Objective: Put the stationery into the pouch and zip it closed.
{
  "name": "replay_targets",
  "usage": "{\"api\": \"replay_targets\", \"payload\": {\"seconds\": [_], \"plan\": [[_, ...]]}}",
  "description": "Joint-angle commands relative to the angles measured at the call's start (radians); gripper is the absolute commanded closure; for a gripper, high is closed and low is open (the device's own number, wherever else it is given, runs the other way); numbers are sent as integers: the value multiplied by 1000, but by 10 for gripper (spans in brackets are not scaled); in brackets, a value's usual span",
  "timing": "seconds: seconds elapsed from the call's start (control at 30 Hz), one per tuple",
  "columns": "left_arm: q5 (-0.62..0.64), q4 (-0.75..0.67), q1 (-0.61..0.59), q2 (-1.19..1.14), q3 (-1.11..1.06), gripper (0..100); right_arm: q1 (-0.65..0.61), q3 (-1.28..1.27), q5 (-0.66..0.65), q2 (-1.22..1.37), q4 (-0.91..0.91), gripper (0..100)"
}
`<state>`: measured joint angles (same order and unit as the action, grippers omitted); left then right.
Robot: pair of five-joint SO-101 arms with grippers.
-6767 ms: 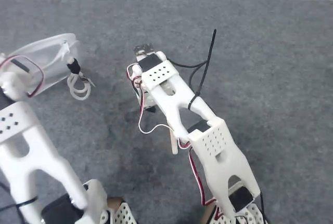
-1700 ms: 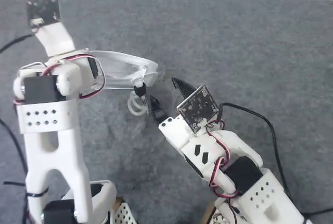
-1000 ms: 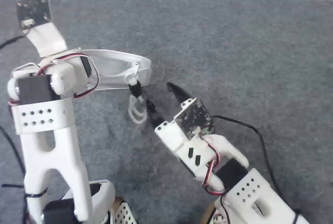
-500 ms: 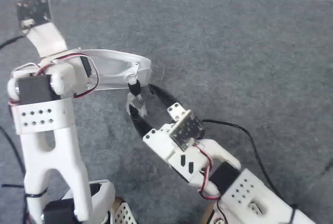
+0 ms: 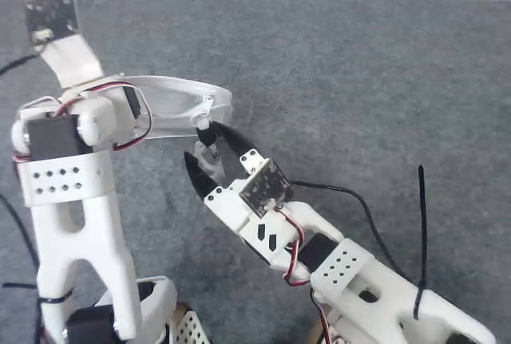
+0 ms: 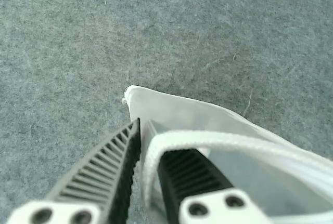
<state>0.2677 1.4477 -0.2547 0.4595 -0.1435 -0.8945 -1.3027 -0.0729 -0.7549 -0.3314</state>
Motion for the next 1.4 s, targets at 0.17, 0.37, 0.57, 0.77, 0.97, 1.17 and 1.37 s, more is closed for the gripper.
{"api": "replay_targets", "payload": {"seconds": [0.17,0.37,0.57,0.77,0.97,1.17,1.37], "plan": [[-6,-43,0,38,8,987,35,77,-12,1,-77,790],[-6,-43,0,38,8,987,38,78,-12,1,-77,897],[-6,-43,0,38,7,987,38,83,-12,1,-77,916],[-6,-43,0,38,4,987,39,81,-12,1,-77,886],[-6,-58,0,46,-12,987,39,98,72,2,-71,885],[-6,-58,0,46,-12,987,59,117,103,2,-70,885],[-6,-58,0,46,-12,987,62,117,104,2,-71,885]]}}
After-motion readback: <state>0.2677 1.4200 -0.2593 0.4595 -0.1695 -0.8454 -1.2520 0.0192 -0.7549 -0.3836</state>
